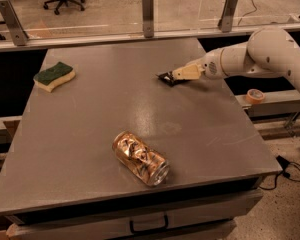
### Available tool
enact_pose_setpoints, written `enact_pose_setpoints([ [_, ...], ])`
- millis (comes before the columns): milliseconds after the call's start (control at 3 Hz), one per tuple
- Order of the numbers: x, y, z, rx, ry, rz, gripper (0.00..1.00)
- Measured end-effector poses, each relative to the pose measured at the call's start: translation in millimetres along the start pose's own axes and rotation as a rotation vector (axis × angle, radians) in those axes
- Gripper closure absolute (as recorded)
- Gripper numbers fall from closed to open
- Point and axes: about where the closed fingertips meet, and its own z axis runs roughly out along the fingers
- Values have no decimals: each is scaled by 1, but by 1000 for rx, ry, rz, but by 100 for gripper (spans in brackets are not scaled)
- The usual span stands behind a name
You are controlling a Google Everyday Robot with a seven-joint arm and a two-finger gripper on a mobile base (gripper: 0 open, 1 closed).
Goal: Move rxbar chocolate near sponge
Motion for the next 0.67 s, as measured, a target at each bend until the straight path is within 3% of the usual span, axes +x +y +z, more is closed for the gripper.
enact_pose_setpoints([
  [333, 3, 2, -5, 7, 7, 1, 85],
  [667, 2, 2, -6, 7, 7, 1, 100],
])
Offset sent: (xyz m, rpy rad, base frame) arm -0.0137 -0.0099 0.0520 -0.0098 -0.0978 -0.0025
